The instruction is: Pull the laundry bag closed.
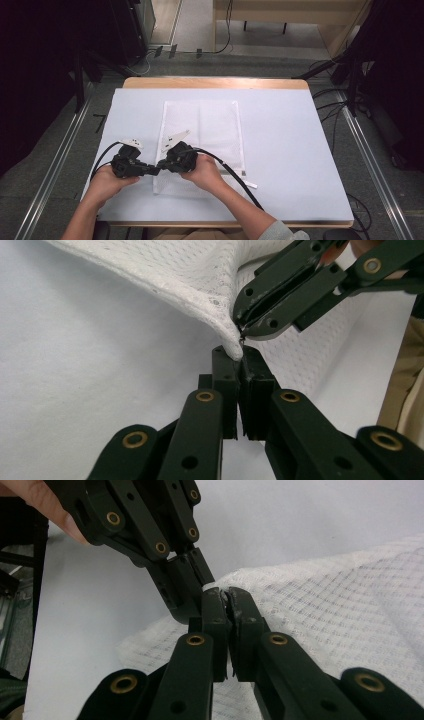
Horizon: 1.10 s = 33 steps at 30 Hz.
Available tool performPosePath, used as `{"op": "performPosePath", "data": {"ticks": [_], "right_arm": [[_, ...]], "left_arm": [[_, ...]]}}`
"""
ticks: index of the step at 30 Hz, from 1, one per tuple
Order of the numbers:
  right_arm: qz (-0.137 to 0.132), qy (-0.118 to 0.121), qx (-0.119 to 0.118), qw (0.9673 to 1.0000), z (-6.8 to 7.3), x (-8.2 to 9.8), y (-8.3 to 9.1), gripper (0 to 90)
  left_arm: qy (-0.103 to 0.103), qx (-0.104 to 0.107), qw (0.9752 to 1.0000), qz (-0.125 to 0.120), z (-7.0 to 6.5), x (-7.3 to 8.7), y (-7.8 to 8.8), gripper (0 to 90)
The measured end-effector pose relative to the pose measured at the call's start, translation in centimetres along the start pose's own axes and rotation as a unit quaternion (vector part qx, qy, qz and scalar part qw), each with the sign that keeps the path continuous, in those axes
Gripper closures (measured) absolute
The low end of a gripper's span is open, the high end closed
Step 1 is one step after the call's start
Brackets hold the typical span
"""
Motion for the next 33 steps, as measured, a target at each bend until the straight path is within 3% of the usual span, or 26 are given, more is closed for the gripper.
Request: {"op": "performPosePath", "data": {"ticks": [4,8,12,14,16,29,33], "right_arm": [[0.002,-0.005,-0.002,1.0,-0.1,0.1,-0.1,88.7],[-0.01,-0.007,-0.004,0.9999,-0.3,0.4,0.1,88.8],[-0.004,-0.01,0.004,0.9999,-0.5,0.7,0.2,88.8],[-0.001,0.0,0.01,0.9999,-0.6,0.9,0.2,88.8],[0.0,-0.009,0.004,1.0,-1.0,1.1,0.4,88.8],[0.007,0.007,0.007,0.9999,-1.1,1.4,0.7,88.7],[0.011,-0.002,0.01,0.9999,-1.5,1.8,0.9,88.7]], "left_arm": [[0.007,-0.001,1.0,0.003,0.0,0.0,0.0,88.9],[0.016,0.006,0.9998,-0.011,0.0,0.0,0.6,89.3],[0.008,0.004,0.9999,-0.007,0.0,0.1,0.7,89.3],[0.006,0.004,0.9999,-0.013,0.1,0.2,0.9,89.2],[0.007,0.01,0.9998,-0.014,0.1,0.3,1.0,89.1],[-0.009,0.006,0.9999,-0.013,0.1,0.4,0.7,88.7],[-0.009,0.01,0.9998,-0.012,0.1,0.4,0.7,88.6]]}}
Point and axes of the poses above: each handheld gripper's, and its own axes: y roughly backward along the jaws, x roughly out of its underside, z roughly to its left, the point moved 4 cm from there along -y, roughly forward along the jaws, and after that the axes turned 10 degrees about x, right-handed, at the moved point
